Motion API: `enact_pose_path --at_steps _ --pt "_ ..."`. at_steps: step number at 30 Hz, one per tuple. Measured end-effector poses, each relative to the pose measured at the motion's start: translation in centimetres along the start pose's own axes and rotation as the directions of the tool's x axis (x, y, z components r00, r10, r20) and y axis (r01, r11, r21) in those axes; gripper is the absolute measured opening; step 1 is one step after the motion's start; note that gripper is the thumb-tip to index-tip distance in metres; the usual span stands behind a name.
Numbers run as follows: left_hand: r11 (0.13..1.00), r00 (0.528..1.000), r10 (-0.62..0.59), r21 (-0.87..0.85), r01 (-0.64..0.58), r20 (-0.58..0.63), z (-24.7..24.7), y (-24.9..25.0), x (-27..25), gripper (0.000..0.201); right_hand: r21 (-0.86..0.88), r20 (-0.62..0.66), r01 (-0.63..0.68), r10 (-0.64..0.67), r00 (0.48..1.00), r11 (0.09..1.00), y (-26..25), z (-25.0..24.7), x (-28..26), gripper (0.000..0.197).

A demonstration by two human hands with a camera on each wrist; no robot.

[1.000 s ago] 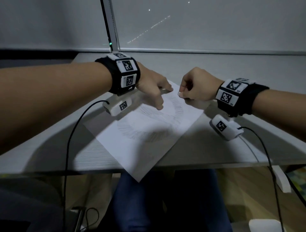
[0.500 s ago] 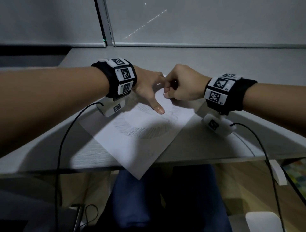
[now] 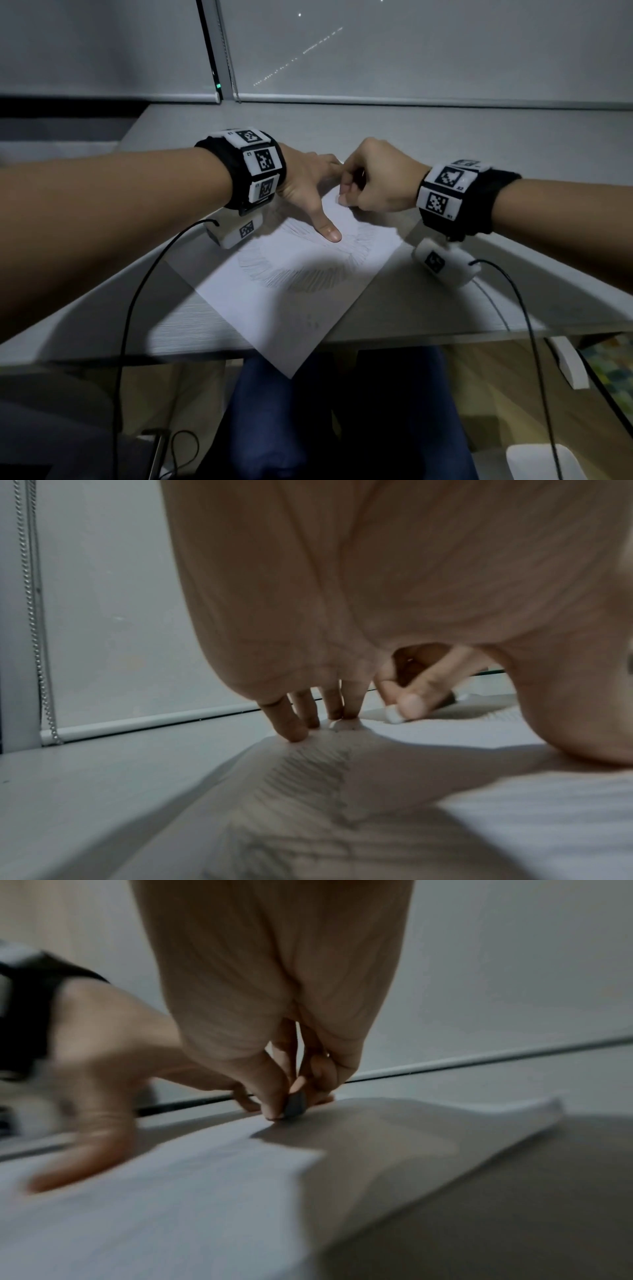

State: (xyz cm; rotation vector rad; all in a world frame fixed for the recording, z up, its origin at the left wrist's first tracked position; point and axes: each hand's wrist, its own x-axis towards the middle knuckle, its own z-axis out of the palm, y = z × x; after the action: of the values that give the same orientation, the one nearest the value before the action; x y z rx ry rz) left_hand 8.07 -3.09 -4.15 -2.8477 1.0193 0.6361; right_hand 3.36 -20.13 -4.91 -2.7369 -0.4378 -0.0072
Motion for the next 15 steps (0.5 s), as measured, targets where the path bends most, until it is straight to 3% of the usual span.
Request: enact_pose_path --at_steps 5,10,15 --pt "0.999 0.999 -0.043 -0.013 0.044 0.022 -0.2 0.2 -0.5 0.141 -0.049 -0.104 -0.126 0.121 0.987 0.991 1.4 -0.6 2.2 0.008" --pt "0.998 0.997 -0.066 0.01 0.065 0.026 -0.4 0.5 -0.3 0.121 -0.02 0.002 0.018 -0.017 1.0 1.0 -0.5 0.4 0.7 0.007" --pt "0.998 0.998 -0.06 0.024 0.059 0.037 -0.4 0.5 -0.3 0.143 -0.04 -0.071 -0.078 0.075 0.995 0.996 1.3 -0.6 2.2 0.007"
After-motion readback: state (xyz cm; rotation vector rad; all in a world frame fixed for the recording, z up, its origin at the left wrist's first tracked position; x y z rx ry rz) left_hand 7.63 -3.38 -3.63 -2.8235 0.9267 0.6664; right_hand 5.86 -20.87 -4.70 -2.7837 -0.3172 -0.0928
